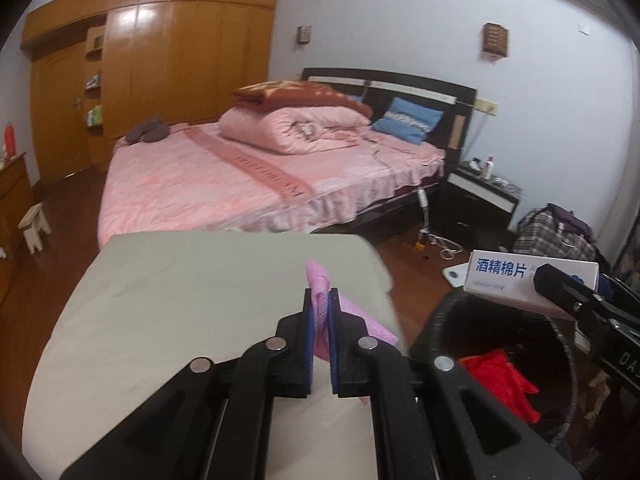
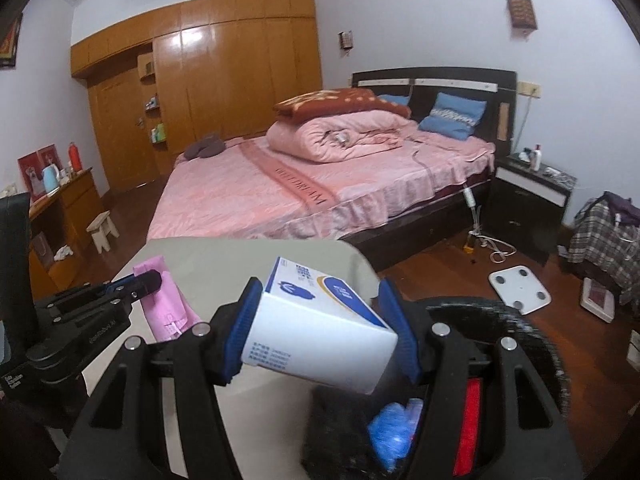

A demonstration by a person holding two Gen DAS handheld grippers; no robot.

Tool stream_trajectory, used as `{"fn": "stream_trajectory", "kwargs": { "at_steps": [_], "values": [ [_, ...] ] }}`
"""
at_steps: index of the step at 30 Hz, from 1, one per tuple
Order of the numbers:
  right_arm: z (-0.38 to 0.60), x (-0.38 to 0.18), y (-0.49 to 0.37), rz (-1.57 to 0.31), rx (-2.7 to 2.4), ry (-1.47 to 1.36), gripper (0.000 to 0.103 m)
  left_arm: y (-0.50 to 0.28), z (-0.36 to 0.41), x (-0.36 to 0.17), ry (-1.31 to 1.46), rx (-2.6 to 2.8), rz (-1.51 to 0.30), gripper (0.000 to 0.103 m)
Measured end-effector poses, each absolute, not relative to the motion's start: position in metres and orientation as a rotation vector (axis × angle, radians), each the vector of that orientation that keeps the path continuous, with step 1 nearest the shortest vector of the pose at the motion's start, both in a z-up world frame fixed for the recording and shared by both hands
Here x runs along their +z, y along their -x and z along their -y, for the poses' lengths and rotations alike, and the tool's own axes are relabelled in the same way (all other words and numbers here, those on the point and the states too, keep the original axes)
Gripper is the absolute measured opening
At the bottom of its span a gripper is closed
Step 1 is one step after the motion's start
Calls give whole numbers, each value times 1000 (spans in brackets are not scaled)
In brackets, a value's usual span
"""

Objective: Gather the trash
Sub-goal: 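Carry the pink mask and the box over the black bin with both tools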

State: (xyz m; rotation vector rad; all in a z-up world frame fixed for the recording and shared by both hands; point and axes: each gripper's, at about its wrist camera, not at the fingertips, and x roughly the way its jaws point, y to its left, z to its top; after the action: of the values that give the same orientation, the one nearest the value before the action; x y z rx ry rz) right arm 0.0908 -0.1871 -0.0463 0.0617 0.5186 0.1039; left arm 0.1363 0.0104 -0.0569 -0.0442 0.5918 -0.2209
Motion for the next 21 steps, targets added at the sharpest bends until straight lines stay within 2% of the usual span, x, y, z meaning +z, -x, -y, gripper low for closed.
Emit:
{"fn": "stream_trajectory", "kwargs": {
  "at_steps": [21],
  "values": [
    [294,-56,-29,-495,-123,-86,58,-107,114,-37,-24,-455,-529,6]
  ]
}}
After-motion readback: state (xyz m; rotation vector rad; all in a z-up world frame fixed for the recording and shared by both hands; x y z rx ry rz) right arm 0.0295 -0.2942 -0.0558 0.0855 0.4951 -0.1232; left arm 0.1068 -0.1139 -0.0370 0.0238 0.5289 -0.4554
